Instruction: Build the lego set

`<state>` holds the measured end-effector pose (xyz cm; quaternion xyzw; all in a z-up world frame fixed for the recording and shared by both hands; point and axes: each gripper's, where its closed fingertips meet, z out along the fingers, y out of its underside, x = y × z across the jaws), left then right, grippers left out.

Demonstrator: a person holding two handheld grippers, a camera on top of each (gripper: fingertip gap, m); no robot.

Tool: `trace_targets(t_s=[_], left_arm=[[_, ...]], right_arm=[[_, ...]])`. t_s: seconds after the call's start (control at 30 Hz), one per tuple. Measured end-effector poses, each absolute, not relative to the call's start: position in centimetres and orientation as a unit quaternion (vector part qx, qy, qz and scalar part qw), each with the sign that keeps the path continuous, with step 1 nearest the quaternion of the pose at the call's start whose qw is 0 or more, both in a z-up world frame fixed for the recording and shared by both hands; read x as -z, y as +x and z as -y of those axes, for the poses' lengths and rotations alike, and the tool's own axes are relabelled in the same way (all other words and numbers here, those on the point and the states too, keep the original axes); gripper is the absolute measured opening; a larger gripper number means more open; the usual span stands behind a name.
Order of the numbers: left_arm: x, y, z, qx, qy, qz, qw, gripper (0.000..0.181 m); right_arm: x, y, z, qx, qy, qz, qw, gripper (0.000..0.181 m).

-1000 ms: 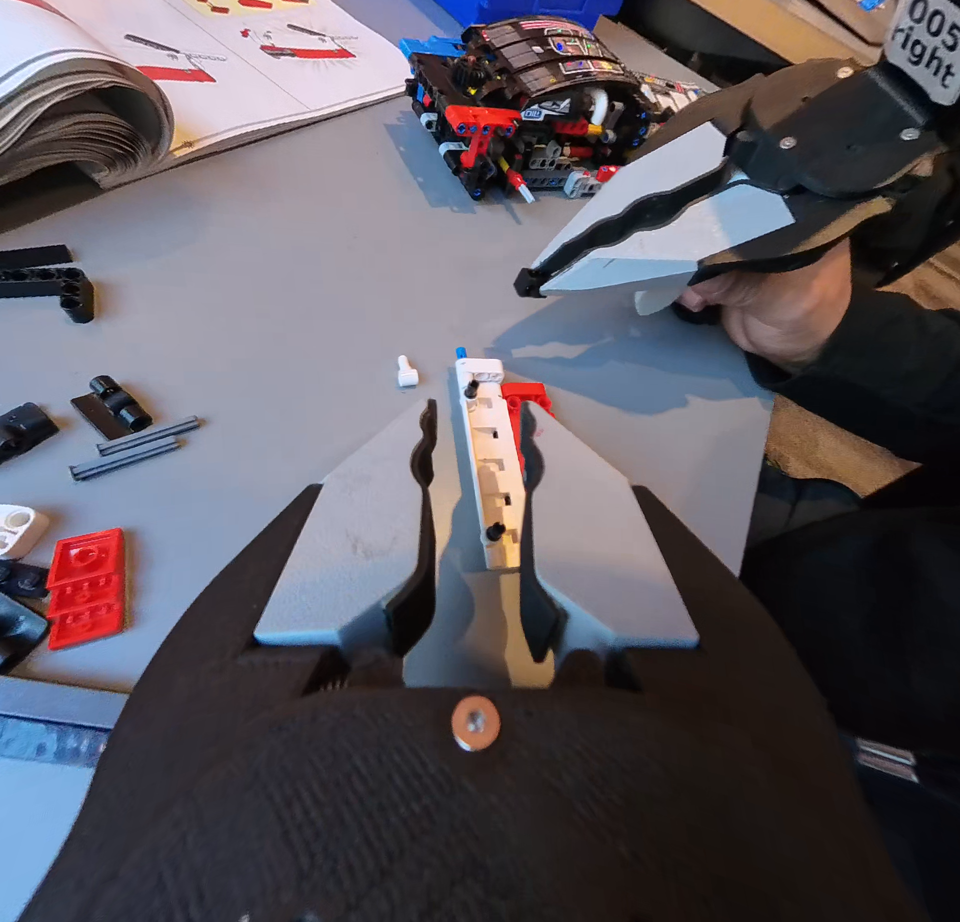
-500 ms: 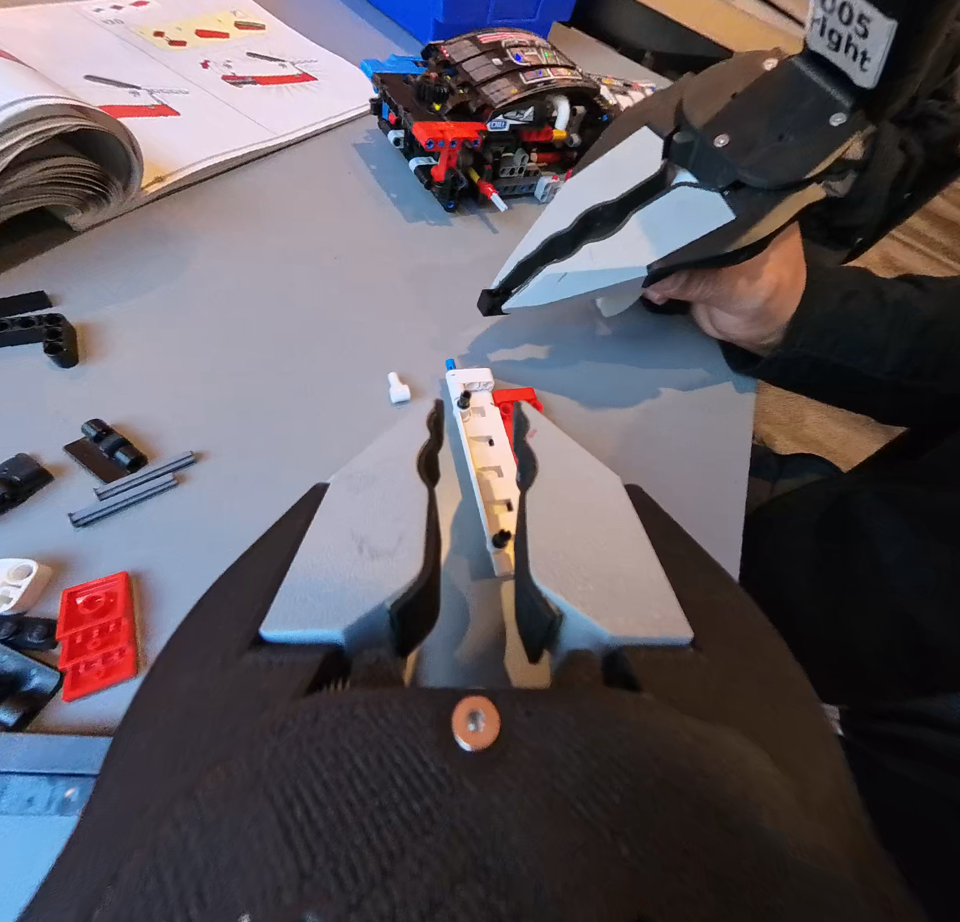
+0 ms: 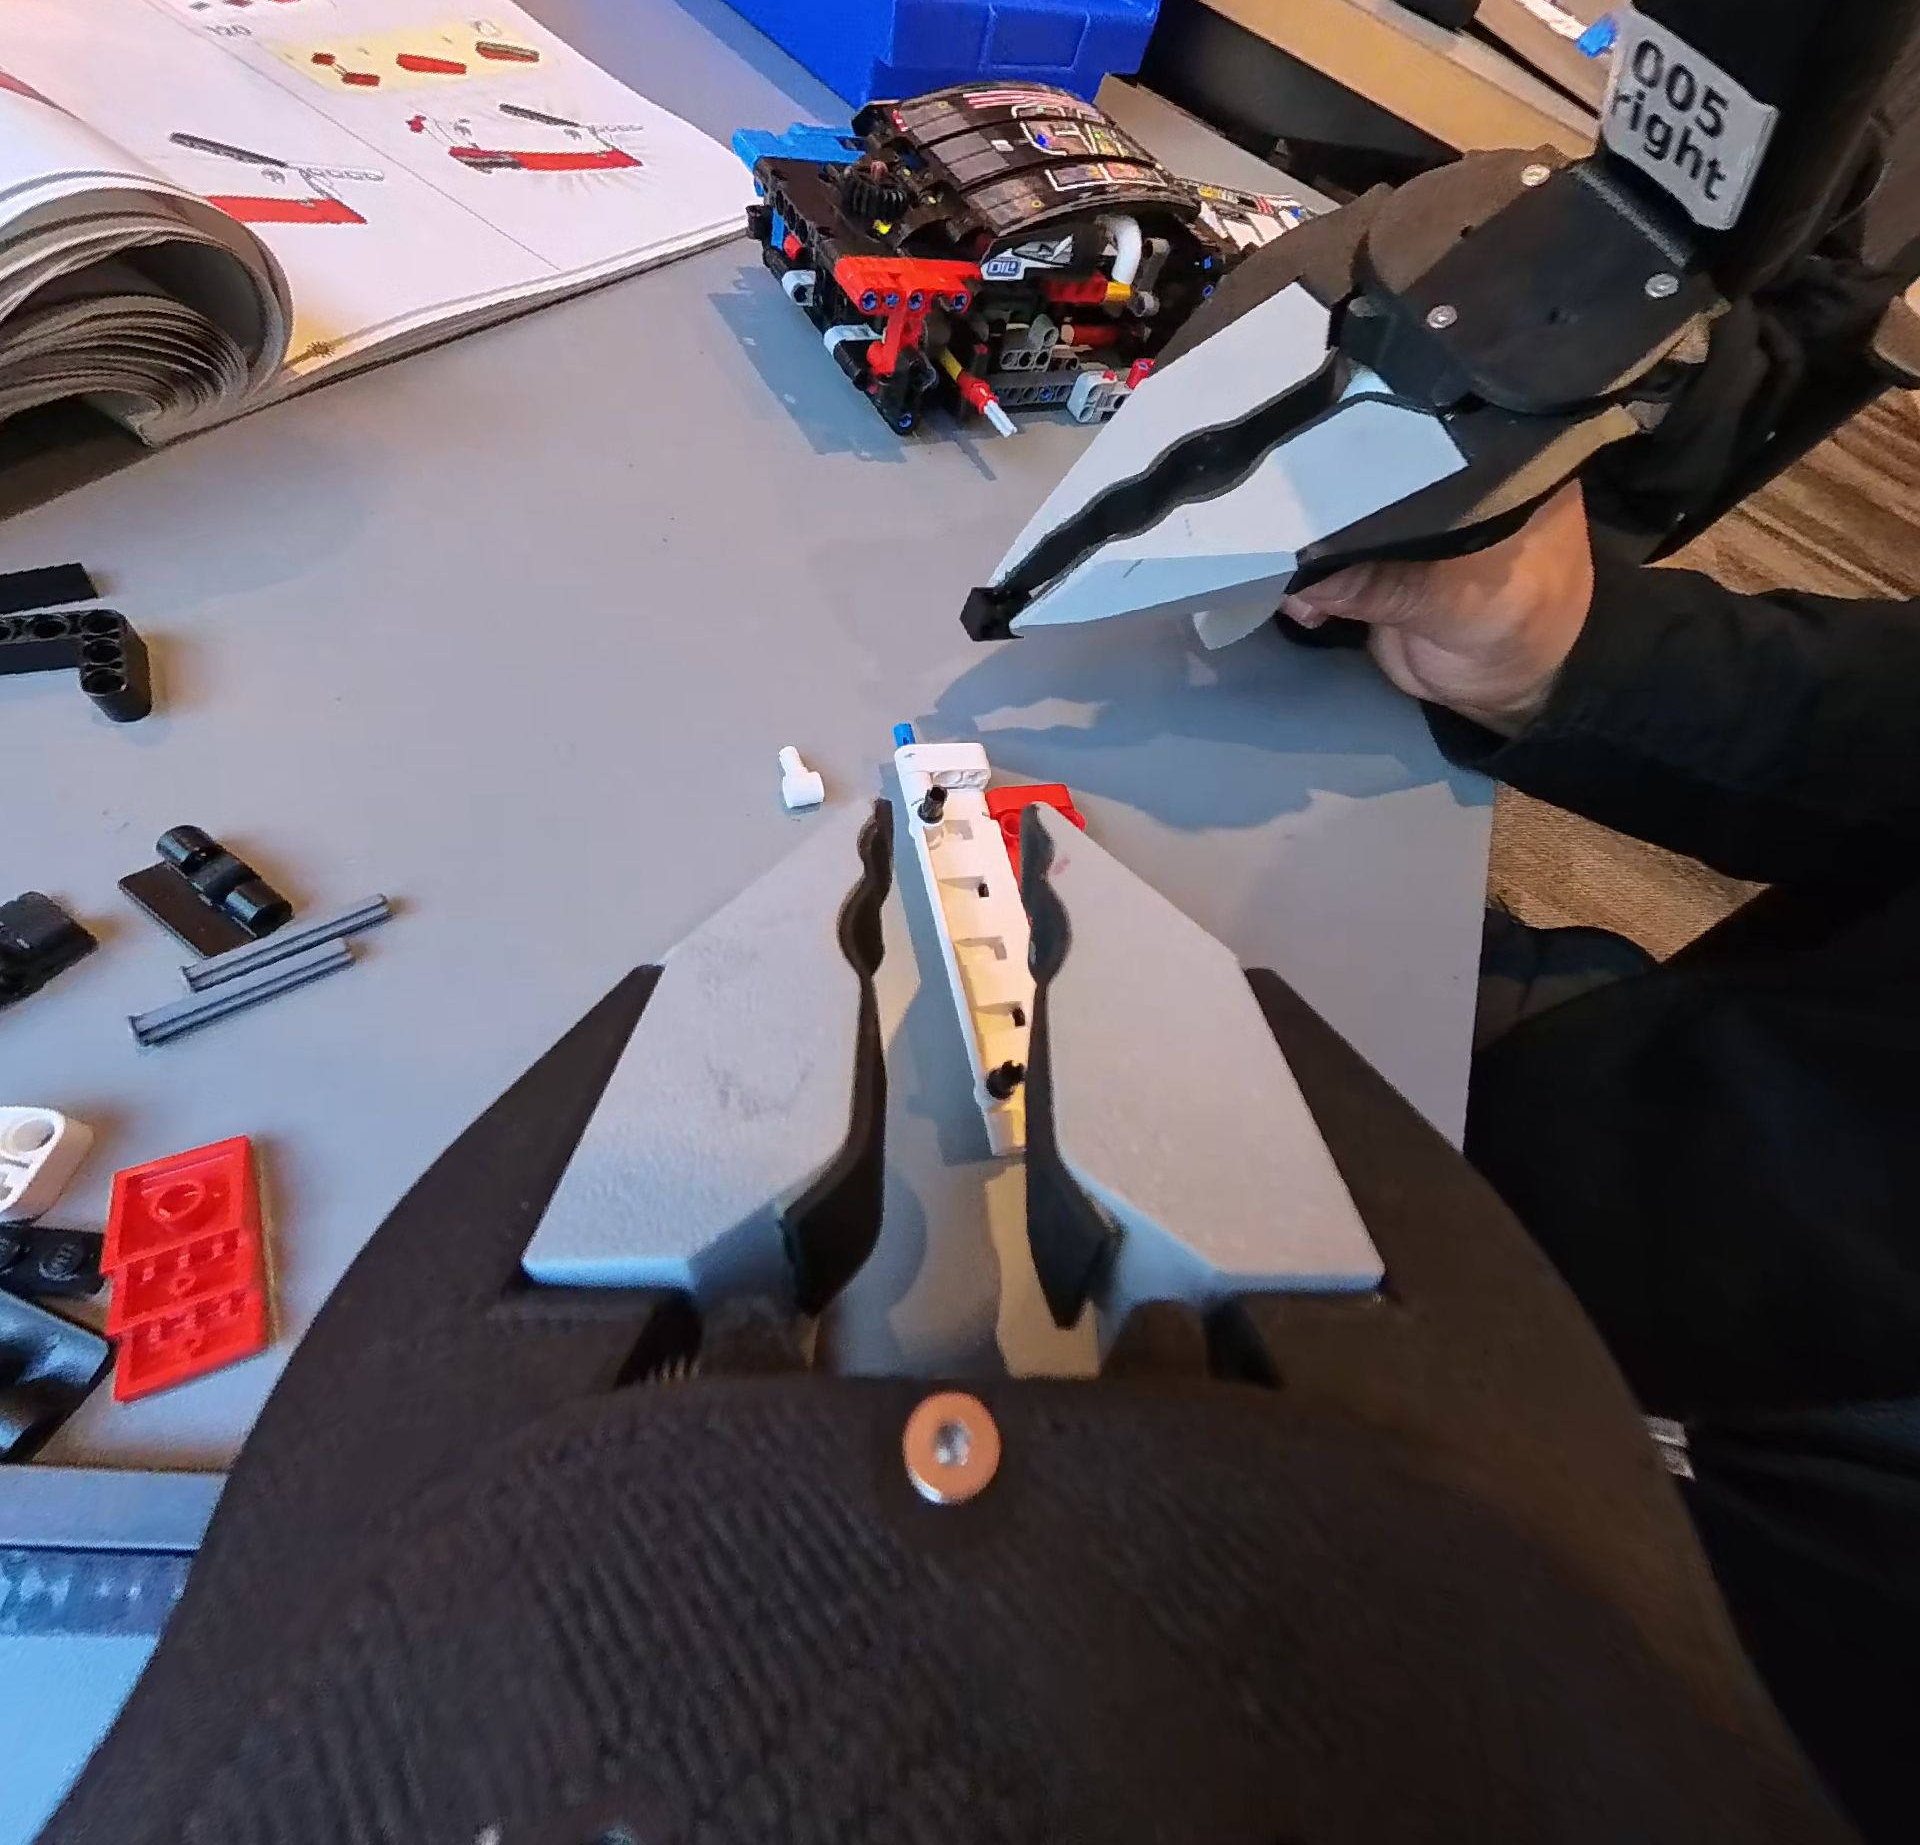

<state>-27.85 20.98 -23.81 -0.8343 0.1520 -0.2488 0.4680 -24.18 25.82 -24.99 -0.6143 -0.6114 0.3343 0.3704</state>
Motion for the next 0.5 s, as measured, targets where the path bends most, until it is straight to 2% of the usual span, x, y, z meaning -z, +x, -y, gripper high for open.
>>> trace_targets(t_s=[0.5], left_arm=[[23.86, -27.81, -20.97, 0.260, -0.834, -0.149, 0.463, 0.021]], right_arm=[[25.24, -24.25, -25.68, -0.326, -0.613, 0.618, 0.368, 0.006]])
